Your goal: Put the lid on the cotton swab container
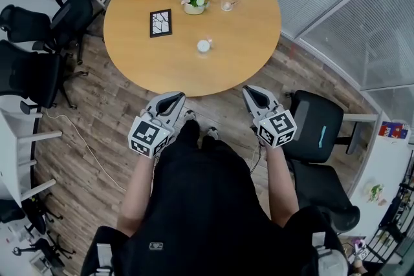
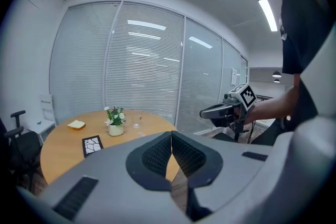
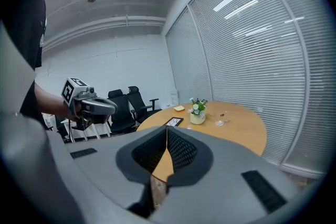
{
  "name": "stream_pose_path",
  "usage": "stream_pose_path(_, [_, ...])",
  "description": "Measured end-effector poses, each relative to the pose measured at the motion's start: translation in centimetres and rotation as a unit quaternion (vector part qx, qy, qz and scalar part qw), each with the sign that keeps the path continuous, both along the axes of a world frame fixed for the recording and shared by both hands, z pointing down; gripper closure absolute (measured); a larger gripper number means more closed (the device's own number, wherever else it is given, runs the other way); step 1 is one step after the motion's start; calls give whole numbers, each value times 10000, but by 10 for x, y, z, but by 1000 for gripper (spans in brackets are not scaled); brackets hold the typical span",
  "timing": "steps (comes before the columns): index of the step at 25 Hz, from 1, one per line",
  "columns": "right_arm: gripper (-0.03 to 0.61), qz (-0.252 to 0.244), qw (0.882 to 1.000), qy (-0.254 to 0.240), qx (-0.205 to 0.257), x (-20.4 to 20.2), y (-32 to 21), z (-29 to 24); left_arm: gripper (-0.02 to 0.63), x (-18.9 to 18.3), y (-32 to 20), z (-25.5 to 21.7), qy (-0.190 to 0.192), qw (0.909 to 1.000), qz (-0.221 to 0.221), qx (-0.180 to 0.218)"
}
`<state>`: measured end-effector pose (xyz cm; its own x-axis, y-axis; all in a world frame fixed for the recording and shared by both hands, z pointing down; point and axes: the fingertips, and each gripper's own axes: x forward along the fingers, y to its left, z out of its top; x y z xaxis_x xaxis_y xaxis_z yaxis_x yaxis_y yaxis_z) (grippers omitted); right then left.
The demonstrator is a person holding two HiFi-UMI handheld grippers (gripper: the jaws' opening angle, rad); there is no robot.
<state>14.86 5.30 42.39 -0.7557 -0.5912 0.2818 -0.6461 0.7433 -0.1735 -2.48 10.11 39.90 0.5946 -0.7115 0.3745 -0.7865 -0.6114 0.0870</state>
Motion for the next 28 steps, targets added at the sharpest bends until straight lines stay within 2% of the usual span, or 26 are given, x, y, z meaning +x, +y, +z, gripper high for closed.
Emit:
stream_pose_path(7, [572, 91, 9995, 281, -141, -17, -24, 8, 606, -13, -31, 20, 238, 9994, 120, -206])
stream_pose_path(16, [572, 306, 9976, 545, -310, -44, -59, 24, 606, -21, -73, 43, 360, 9963, 660, -409])
stream_pose_path(22, [574, 593, 9951, 670, -426, -60, -75, 37, 606, -27, -89, 73, 489, 9902, 1083, -729])
stream_pose_path(28, [572, 816, 9918, 907, -393, -66, -88, 35, 606, -27, -105, 85, 458, 9834, 1546, -830])
